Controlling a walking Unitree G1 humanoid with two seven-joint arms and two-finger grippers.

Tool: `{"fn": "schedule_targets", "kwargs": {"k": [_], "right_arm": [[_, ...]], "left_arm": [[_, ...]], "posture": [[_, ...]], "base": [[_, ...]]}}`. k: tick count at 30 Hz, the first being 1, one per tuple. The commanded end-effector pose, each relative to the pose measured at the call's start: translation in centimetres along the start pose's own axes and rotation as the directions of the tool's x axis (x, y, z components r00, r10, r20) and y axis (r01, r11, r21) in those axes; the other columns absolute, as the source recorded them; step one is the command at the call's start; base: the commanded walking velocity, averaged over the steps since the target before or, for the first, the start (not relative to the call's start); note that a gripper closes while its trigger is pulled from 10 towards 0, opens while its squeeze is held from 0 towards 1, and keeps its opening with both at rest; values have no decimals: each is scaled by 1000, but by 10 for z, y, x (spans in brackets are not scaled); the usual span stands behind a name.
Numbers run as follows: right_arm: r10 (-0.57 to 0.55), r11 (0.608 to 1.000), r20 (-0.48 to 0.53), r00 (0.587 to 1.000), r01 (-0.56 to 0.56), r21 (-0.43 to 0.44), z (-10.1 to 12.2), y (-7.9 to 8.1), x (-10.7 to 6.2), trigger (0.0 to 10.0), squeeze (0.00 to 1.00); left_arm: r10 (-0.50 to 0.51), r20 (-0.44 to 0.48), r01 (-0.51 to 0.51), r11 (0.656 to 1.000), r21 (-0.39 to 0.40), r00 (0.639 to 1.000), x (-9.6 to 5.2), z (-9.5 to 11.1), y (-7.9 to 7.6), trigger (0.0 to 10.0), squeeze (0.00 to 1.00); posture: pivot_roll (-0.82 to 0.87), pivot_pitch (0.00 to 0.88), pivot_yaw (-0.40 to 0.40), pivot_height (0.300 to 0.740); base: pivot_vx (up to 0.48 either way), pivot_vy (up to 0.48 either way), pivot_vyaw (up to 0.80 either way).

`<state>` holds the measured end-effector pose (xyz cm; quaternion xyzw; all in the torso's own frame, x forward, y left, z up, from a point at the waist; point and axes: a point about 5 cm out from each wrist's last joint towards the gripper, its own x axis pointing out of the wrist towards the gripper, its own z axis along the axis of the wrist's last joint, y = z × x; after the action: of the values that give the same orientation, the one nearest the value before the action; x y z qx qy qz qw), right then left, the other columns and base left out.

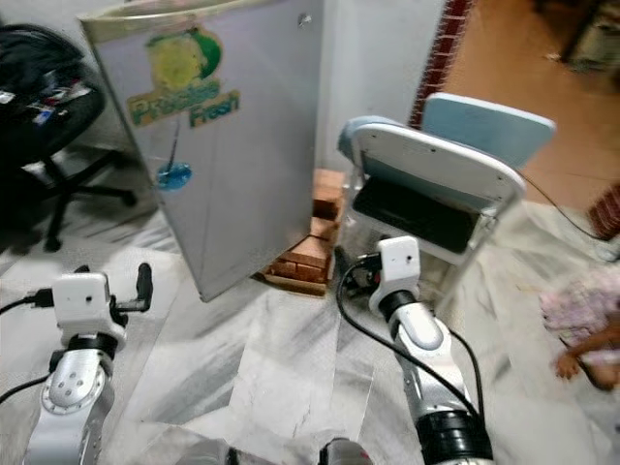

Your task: Restocking fridge

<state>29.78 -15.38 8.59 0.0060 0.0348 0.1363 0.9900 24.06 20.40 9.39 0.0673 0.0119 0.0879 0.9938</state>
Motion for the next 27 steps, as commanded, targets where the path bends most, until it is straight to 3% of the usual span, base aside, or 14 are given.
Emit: {"fn": "schedule_targets", "kwargs": {"k": [1, 9, 15, 27], "right_arm": [[11, 1000, 16, 1000, -11, -4, 3, 3, 2, 10000, 0], [34, 999, 20, 999, -34, -16, 4, 7, 2, 10000, 0], [25, 1000, 10, 1000, -25, -19, 1, 5, 1, 10000, 0], [18, 1000, -2, 1000, -18, -17, -4, 6, -3, 10000, 0]], "left_arm": [[7, 12, -7, 1000, 11, 1000, 1, 5, 1, 10000, 0], [3, 12, -3, 1000, 4, 1000, 3, 4, -3, 10000, 0], [-5, -1, 5, 1000, -2, 1000, 0, 1, -6, 10000, 0], [-36, -10, 36, 999, -1, 999, -2, -4, -10, 10000, 0]], "posture": [[-1, 113, 4, 740], [-13, 117, 3, 740], [-17, 117, 5, 740], [-15, 110, 11, 740]], "base": [[0, 480, -800], [0, 480, -748], [0, 480, 0], [0, 480, -800]]}}
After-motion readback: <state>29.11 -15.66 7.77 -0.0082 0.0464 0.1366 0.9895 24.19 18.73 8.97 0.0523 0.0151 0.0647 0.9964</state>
